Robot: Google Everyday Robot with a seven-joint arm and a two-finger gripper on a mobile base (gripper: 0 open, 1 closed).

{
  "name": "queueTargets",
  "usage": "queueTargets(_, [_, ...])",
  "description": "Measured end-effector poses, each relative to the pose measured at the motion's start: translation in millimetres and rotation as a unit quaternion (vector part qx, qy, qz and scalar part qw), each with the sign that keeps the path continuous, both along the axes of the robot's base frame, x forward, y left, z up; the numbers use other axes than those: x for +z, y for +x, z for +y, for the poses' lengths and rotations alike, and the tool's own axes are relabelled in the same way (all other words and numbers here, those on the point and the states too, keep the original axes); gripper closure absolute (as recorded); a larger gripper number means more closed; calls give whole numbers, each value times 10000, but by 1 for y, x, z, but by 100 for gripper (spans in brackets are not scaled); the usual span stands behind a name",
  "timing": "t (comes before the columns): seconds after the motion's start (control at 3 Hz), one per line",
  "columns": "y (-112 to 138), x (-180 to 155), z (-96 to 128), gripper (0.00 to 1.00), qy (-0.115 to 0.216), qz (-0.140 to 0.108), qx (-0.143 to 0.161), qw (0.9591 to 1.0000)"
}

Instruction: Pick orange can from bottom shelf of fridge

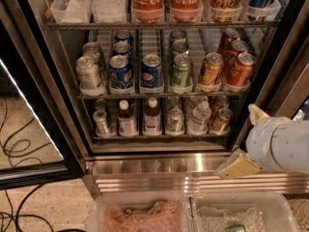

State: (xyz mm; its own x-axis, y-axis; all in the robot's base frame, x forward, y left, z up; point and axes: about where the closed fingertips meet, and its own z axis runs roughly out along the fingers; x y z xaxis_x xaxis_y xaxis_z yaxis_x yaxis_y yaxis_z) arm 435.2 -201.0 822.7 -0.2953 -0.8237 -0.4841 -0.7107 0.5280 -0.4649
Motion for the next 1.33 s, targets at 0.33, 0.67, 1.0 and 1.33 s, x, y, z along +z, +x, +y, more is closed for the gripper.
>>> queueTargets(0.33, [3, -30, -4, 0, 176, 0, -149, 9997])
queueTargets(0.67, [0, -80, 0, 0, 143, 12, -224, 9996])
queueTargets(1.0, [0, -80, 0, 0, 143, 12, -224, 9996])
queueTargets(1.33, [13, -84, 2, 0, 220, -63, -193, 9996])
